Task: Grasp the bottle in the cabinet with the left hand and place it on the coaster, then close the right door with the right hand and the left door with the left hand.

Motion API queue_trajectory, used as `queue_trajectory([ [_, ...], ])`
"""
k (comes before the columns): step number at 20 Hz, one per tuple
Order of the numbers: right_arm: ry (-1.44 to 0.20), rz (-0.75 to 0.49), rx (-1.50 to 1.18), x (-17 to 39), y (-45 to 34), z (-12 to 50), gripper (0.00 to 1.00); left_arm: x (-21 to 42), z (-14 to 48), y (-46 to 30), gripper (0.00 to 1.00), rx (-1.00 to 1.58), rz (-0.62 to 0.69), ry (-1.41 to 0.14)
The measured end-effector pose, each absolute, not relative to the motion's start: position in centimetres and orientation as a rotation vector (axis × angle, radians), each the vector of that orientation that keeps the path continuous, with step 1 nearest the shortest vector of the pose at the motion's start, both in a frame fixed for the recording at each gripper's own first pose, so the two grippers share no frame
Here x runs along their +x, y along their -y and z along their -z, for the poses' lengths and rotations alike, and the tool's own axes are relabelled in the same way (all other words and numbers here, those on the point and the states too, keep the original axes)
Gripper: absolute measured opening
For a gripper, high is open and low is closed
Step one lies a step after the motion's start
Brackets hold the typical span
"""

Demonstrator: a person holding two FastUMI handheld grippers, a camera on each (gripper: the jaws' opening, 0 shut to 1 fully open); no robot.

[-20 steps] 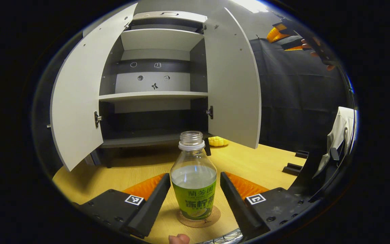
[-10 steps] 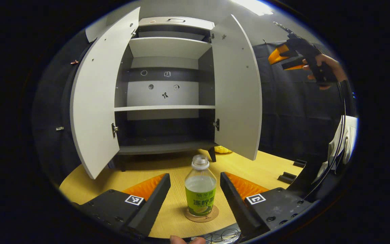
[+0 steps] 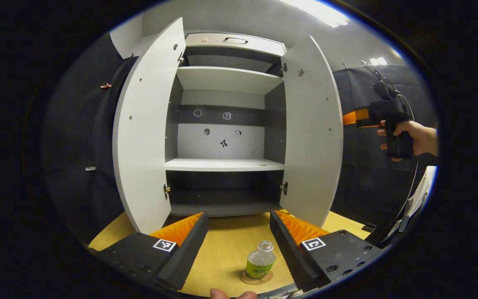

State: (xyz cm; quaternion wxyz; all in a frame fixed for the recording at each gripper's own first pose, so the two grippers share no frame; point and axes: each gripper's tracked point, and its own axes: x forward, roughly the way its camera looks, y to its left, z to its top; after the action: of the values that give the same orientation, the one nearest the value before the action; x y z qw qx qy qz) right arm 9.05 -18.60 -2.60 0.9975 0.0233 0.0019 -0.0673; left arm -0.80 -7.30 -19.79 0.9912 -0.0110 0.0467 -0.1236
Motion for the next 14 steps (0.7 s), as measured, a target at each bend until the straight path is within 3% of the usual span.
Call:
queue_trajectory([
  [3,-0.014,0.129,0.094,9.1,18.0,2.8,0.95,-0.7,18.8,5.9,0.94,-0.022,0.232,-0.079],
  [4,-0.013,0.127,0.095,9.1,17.7,2.8,1.00,-0.6,18.7,5.5,0.94,-0.014,0.228,-0.077],
  [7,-0.012,0.128,0.091,9.0,17.0,2.8,0.95,-0.5,18.5,4.6,0.94,0.013,0.219,-0.072],
  [14,-0.012,0.021,0.116,8.8,11.3,2.9,0.98,-0.8,17.8,2.9,0.94,-0.030,0.199,-0.071],
])
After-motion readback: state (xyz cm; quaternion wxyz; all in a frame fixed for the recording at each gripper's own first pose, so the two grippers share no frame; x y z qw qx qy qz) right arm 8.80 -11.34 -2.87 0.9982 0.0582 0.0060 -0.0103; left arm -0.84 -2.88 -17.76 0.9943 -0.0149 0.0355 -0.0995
